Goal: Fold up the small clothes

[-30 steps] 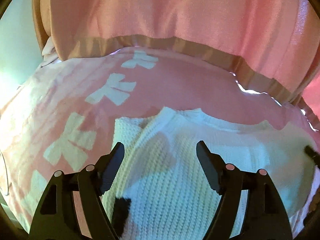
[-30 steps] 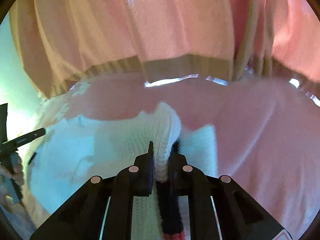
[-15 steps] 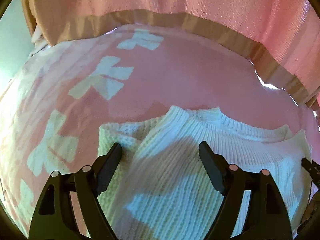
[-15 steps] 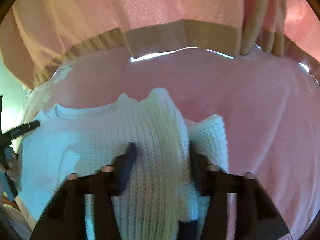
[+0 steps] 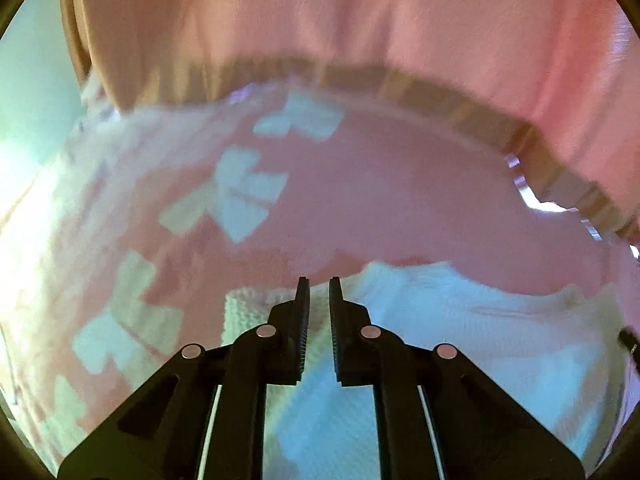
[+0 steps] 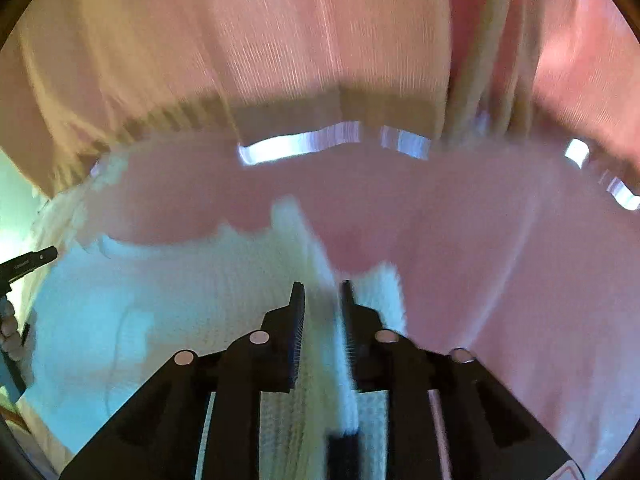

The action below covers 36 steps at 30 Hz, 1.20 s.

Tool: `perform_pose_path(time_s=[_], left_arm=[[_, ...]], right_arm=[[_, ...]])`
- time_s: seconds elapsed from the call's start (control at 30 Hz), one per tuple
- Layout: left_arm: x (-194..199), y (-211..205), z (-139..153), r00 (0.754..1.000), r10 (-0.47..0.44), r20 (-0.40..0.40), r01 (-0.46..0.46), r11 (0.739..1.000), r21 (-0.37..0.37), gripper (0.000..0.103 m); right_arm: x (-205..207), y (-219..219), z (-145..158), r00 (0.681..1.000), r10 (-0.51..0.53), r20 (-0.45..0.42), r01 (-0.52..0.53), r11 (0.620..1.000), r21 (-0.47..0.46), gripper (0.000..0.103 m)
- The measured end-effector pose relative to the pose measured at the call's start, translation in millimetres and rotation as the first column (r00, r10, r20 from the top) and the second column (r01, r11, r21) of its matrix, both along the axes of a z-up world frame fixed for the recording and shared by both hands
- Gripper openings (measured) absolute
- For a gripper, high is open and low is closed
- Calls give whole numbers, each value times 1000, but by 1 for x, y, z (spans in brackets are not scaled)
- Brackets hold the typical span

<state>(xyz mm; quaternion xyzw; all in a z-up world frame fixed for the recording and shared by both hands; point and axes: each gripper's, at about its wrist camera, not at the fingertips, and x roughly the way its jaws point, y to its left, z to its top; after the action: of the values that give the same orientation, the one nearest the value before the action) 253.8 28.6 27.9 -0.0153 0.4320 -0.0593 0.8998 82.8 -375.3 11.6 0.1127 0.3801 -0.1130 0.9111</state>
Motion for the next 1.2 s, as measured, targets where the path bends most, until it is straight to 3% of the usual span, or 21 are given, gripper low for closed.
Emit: perform_pose_path(time_s=[0.03, 0.1, 0.17, 0.23, 0.3, 0.33, 0.4, 0.43, 0.5, 0.57, 0.6, 0.67, 0.73, 0.83, 0.9, 0.97, 1.0, 1.07, 1.2], left_arm=[[-14, -3, 12, 999, -30, 40, 30, 1000, -5, 16], [-37, -8, 22, 995, -70, 69, 71, 997, -21, 38], [-59, -16, 19, 991, -125, 55, 128, 990, -55, 38], [-75, -30, 3, 980, -199, -7, 197, 977, -80, 38], [-82, -44, -15, 969, -240, -58, 237, 969, -65, 39], [-84, -52, -24, 964, -259, -66, 258, 966, -16, 40], [-85, -58, -36, 964, -266, -23, 267, 959, 97, 40], [-85, -57, -36, 964, -265, 11, 261, 955, 140, 40], [-81, -49, -35, 972, -235, 29, 227, 959, 168, 41], [-74, -32, -34, 981, -192, 21, 188, 973, 134, 41], [-70, -28, -34, 984, -178, 17, 175, 977, 119, 41], [-68, -30, -34, 986, -163, 21, 159, 979, 125, 42], [-70, -36, -34, 988, -152, 32, 146, 978, 146, 43], [-72, -34, -37, 988, -153, 35, 146, 977, 156, 47], [-70, -24, -31, 989, -145, 15, 143, 984, 102, 47], [-66, -9, -24, 994, -110, 10, 109, 992, 60, 46], [-67, -2, -19, 995, -95, 9, 95, 995, 39, 49], [-70, 10, -7, 997, -64, 33, 63, 998, 20, 55], [-62, 16, 1, 999, -23, 47, 23, 1000, 8, 65]], right_arm=[[-12, 13, 15, 998, 41, 49, -41, 999, -9, 23], [-31, 33, 28, 990, 97, 104, -98, 995, 7, 20], [-41, 61, 22, 978, 179, 105, -187, 979, 76, 13], [-39, 93, 4, 958, 279, 61, -285, 951, 120, 5], [-35, 117, -17, 939, 345, -3, -342, 934, 104, 5], [-32, 125, -29, 932, 361, -41, -357, 930, 89, 3], [-30, 114, -49, 934, 343, -97, -339, 939, 51, 0], [-35, 97, -50, 945, 315, -83, -309, 948, 79, 0], [-41, 67, -48, 971, 224, -80, -215, 971, 107, 0], [-54, 36, -46, 987, 138, -81, -127, 984, 129, 0], [-57, 31, -46, 990, 118, -76, -105, 982, 154, 0], [-63, 37, -40, 994, 68, -80, -59, 991, 121, 4], [-63, 59, -35, 986, 162, -48, -155, 979, 130, 0], [-63, 56, -55, 977, 147, -156, -145, 989, 21, 0], [-72, 29, -53, 986, 107, -132, -93, 990, 109, 0], [-86, 11, -36, 995, -1, -105, 6, 999, 45, 0], [-92, 5, -29, 997, -11, -81, 16, 998, 62, 0], [-104, -5, -22, 999, -34, -42, 38, 995, 97, 14], [-92, -11, -31, 999, -18, -51, 25, 988, 153, 21]])
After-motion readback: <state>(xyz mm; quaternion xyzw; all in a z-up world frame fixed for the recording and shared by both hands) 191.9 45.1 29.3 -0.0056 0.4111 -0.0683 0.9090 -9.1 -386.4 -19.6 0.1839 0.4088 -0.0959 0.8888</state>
